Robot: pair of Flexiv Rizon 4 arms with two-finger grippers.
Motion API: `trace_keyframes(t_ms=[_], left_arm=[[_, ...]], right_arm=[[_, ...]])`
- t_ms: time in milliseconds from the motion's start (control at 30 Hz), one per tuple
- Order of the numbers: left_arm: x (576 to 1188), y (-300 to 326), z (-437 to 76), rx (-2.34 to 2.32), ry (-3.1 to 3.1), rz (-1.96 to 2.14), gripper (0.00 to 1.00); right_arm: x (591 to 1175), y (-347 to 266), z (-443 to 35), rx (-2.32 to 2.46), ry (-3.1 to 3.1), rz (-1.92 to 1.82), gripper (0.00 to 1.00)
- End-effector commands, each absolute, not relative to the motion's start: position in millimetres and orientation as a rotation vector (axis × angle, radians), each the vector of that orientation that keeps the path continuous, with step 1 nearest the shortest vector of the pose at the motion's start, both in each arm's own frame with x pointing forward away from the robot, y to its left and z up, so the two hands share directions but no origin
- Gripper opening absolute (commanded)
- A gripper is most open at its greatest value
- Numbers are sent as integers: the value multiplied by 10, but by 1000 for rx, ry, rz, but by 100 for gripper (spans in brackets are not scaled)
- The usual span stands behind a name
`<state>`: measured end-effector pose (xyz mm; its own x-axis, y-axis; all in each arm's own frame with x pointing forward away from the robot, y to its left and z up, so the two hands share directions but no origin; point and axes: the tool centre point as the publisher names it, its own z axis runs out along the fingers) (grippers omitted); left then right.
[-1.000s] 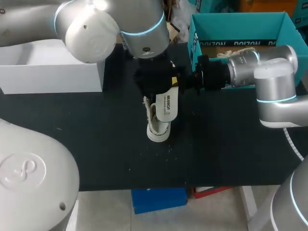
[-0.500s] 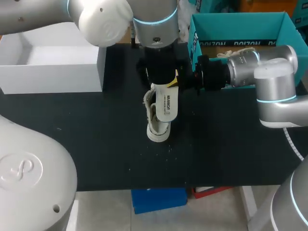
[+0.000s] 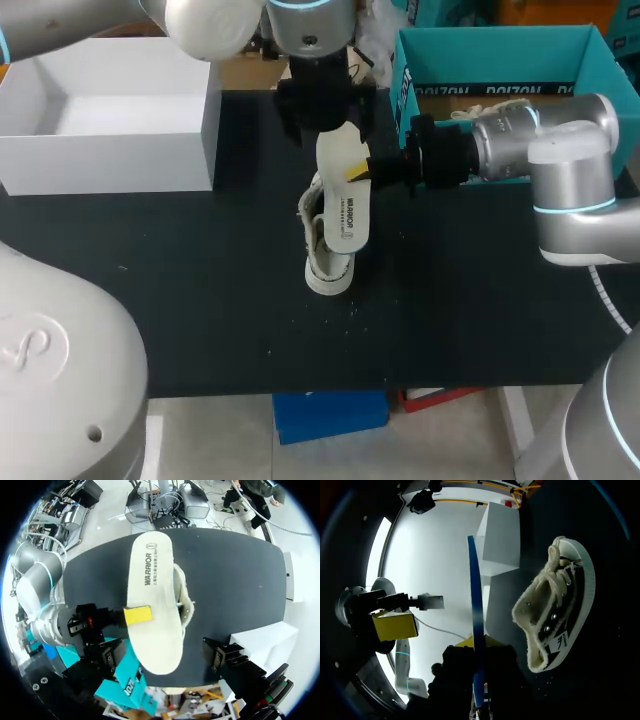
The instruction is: Take the shoe out of the shoebox, open the shoe tongue, remove and reinsert the insole, then place the shoe into the shoebox
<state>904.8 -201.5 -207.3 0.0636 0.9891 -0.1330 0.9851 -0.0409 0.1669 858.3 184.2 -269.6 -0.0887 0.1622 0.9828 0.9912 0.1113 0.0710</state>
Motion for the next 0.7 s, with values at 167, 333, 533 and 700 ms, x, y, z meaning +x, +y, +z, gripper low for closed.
trace_keyframes(t_ms=[167, 333, 533, 700], left_arm=[[9488, -2037, -2195, 2151, 2003, 13, 100], [9702, -2061, -2235, 2157, 1995, 19, 100], [9848, -2097, -2250, 2157, 1981, 28, 100], [9862, -2106, -2249, 2153, 1979, 27, 100]], right_arm=[[8583, 1846, -2694, -1214, -1441, -1103, 0], [8583, 1846, -2694, -1214, -1441, -1103, 0], [8583, 1846, -2694, -1214, -1441, -1103, 0], [8583, 1846, -2694, -1214, -1441, -1103, 0]])
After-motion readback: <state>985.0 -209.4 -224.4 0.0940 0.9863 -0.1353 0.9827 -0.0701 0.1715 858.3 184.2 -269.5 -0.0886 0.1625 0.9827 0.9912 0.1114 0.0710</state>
